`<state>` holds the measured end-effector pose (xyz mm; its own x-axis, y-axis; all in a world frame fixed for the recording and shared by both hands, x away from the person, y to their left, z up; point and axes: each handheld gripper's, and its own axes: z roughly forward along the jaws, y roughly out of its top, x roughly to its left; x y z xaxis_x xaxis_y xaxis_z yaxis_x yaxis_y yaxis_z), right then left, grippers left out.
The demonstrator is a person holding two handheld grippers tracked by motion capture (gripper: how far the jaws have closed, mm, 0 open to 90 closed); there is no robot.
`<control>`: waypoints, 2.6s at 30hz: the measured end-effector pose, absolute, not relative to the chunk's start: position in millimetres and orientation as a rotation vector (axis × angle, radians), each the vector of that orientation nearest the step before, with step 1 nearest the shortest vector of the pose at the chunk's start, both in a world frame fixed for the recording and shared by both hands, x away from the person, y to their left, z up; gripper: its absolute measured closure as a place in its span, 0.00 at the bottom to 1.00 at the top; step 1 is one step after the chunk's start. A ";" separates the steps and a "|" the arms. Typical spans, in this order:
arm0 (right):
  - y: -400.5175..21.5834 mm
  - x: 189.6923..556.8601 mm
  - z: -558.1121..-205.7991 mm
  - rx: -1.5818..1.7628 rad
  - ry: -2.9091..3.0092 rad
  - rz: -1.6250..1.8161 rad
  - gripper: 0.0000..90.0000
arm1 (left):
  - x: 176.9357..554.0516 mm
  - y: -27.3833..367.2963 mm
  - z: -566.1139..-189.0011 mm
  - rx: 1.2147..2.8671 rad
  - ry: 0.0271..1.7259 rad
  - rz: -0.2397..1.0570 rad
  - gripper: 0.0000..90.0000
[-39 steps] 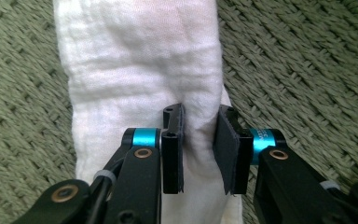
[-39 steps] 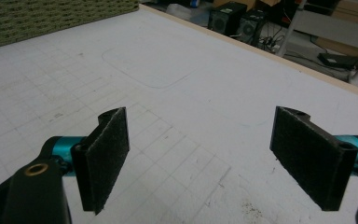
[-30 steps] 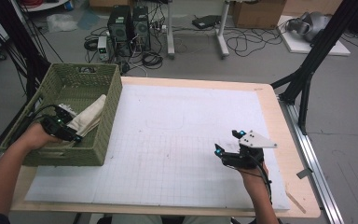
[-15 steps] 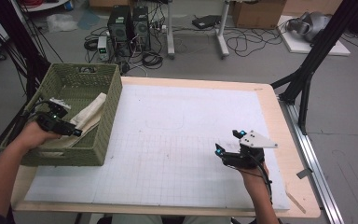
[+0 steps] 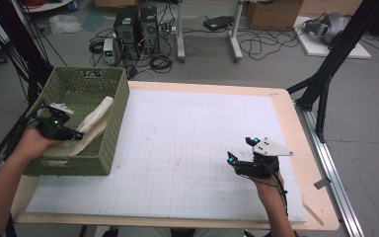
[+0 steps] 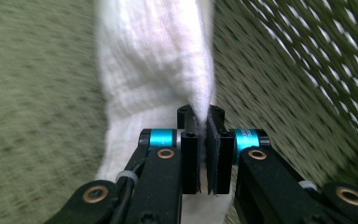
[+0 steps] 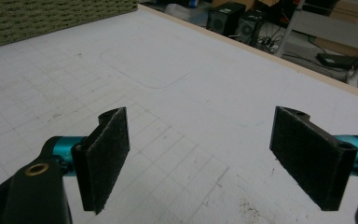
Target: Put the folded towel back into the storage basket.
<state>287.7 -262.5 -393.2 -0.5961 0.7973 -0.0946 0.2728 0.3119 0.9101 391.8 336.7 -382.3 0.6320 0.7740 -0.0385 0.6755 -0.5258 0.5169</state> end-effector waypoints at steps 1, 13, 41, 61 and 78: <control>-262.0 287.7 -393.1 0.944 2.037 1.259 0.21 | 392.3 334.0 -384.6 2.387 1.129 0.254 0.95; -262.2 287.7 -393.2 0.948 2.042 1.255 0.21 | 396.6 329.4 -400.7 2.523 1.157 0.222 0.56; -261.6 288.4 -393.2 0.948 2.041 1.256 0.21 | 392.9 340.5 -377.3 2.308 1.281 0.437 0.96; -259.6 290.2 -394.0 0.949 2.050 1.259 0.21 | 397.7 314.8 -401.8 2.562 1.054 0.188 0.67; -260.0 289.4 -392.5 0.949 2.044 1.263 0.21 | 393.0 335.3 -371.5 2.193 1.085 0.311 0.47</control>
